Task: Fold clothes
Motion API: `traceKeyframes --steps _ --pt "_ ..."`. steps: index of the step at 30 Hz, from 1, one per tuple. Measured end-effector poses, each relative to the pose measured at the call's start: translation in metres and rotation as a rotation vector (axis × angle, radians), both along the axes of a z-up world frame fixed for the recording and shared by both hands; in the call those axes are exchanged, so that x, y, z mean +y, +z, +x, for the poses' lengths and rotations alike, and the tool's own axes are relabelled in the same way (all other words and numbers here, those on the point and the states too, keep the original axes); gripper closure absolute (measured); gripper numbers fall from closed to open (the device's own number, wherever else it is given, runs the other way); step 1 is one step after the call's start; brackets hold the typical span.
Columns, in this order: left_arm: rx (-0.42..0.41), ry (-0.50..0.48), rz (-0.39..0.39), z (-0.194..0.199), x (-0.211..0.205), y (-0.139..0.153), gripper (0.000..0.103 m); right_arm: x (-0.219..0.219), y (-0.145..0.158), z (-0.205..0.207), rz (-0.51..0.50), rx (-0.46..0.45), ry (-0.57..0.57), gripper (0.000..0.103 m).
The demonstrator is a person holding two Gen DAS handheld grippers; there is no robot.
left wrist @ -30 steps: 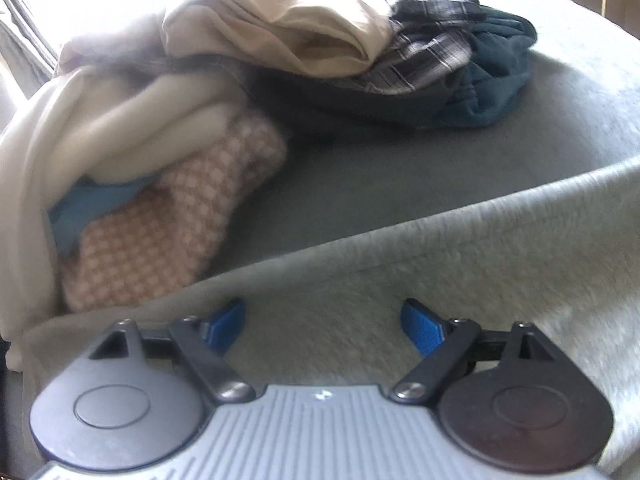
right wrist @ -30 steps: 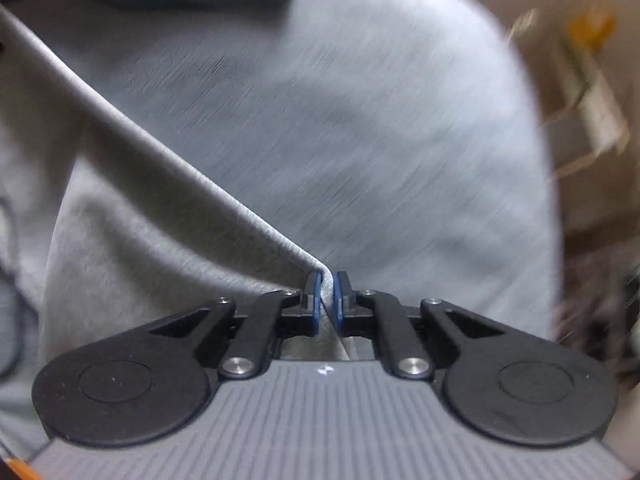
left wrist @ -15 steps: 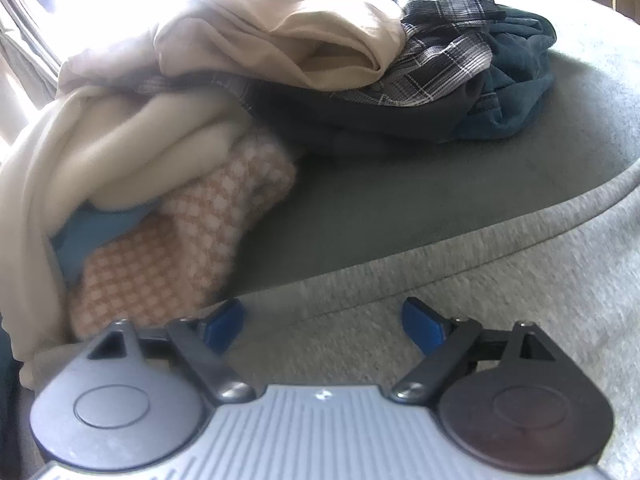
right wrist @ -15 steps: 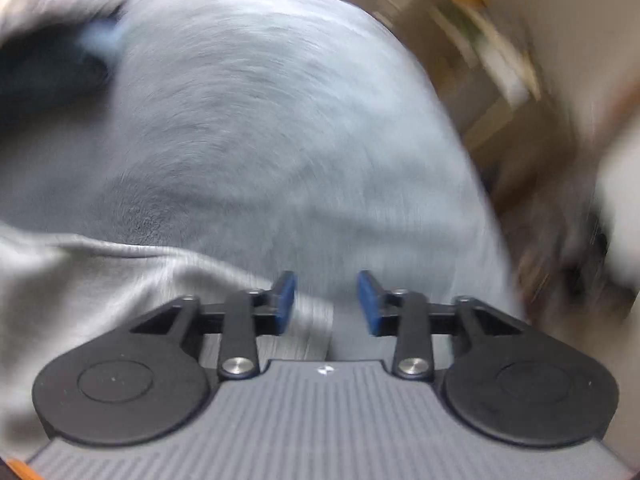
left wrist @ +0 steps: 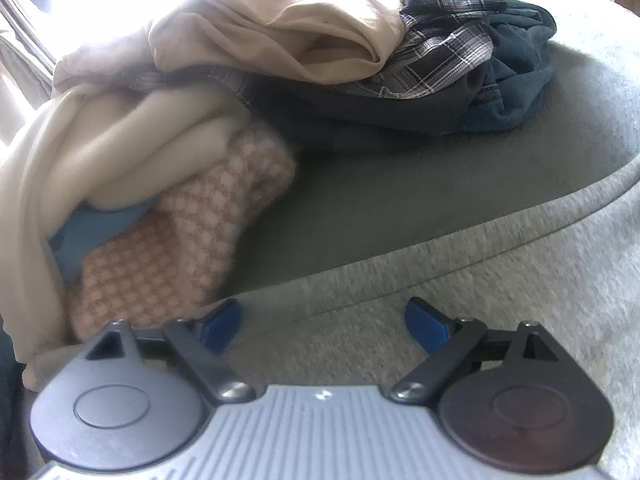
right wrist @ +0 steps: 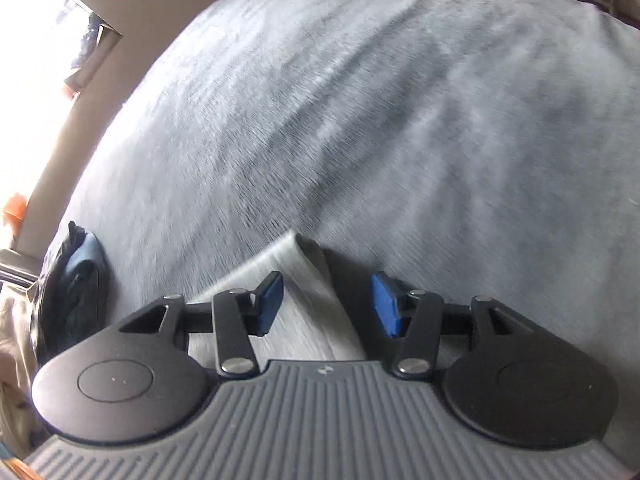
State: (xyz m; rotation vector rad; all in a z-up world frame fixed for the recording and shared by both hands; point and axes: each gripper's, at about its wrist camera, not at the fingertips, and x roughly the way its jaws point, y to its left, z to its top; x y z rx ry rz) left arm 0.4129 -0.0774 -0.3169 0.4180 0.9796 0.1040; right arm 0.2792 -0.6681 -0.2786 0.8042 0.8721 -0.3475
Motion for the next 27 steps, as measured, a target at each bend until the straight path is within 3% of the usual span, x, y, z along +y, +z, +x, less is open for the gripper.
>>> traceKeyframes --steps 1,3,5,6,8,9,10,12,14,16,19,20,23,27 --pt "0.0 0.002 0.002 0.0 0.0 0.0 0.012 0.004 -0.002 0.006 -0.022 0.009 0.023 0.06" --pt "0.001 0.008 0.004 0.001 -0.001 0.0 0.012 0.021 0.001 0.019 -0.139 0.065 0.121 0.092" --pt "0.004 0.012 0.008 0.002 -0.001 0.0 0.012 0.034 0.017 0.024 -0.234 0.053 0.193 0.094" --pt "0.004 0.012 0.012 0.002 -0.002 0.0 0.012 0.041 0.029 0.026 -0.328 0.04 0.217 0.094" --pt "0.002 0.002 0.027 0.002 -0.004 0.0 0.012 0.055 0.047 0.034 -0.583 0.056 0.262 0.095" --pt "0.001 -0.003 0.035 0.002 -0.005 0.0 0.012 0.06 0.049 0.04 -0.704 0.087 0.272 0.102" --pt "0.0 -0.007 0.043 0.002 -0.006 0.0 0.012 0.062 0.05 0.046 -0.805 0.119 0.268 0.102" --pt "0.0 -0.01 0.052 0.002 -0.007 0.0 0.012 0.059 0.049 0.052 -0.888 0.164 0.24 0.1" --pt "0.001 -0.008 0.056 0.003 -0.007 0.0 0.012 0.048 0.049 0.049 -0.846 0.191 0.188 0.1" --pt "0.003 -0.006 0.055 0.004 -0.007 0.0 0.012 0.036 0.056 0.03 -0.718 0.153 0.139 0.098" --pt "0.002 0.002 0.05 0.006 -0.005 0.0 0.01 0.01 0.063 -0.02 -0.366 0.084 0.054 0.068" --pt "0.001 0.006 0.047 0.006 -0.005 0.0 0.01 0.001 0.062 -0.039 -0.261 0.077 0.006 0.054" --pt "-0.002 0.012 0.045 0.006 -0.004 0.0 0.01 -0.02 0.051 -0.109 0.027 0.09 -0.215 0.05" --pt "-0.001 0.019 0.046 0.006 -0.003 0.001 0.01 -0.032 0.009 -0.205 0.528 0.081 -0.562 0.047"
